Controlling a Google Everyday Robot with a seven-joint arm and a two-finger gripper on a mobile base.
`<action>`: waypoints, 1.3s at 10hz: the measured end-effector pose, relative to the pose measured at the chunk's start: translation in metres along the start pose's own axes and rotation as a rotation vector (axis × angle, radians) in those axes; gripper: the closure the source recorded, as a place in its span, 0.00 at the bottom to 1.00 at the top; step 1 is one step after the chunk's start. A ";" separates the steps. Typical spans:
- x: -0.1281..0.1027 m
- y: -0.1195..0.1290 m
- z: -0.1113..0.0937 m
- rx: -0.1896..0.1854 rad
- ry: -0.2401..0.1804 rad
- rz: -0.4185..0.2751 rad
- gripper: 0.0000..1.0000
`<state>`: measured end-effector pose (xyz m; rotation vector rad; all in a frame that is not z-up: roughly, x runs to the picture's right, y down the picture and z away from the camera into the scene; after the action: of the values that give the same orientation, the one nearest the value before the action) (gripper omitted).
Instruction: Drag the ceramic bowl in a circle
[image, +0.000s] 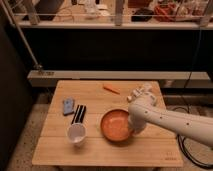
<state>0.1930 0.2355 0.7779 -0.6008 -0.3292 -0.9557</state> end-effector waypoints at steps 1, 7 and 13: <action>0.013 0.017 0.000 0.001 0.000 0.038 0.93; 0.082 0.036 0.005 0.064 -0.017 0.162 0.93; 0.057 -0.086 0.006 0.115 -0.024 0.126 0.93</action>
<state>0.1523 0.1639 0.8405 -0.5226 -0.3612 -0.8037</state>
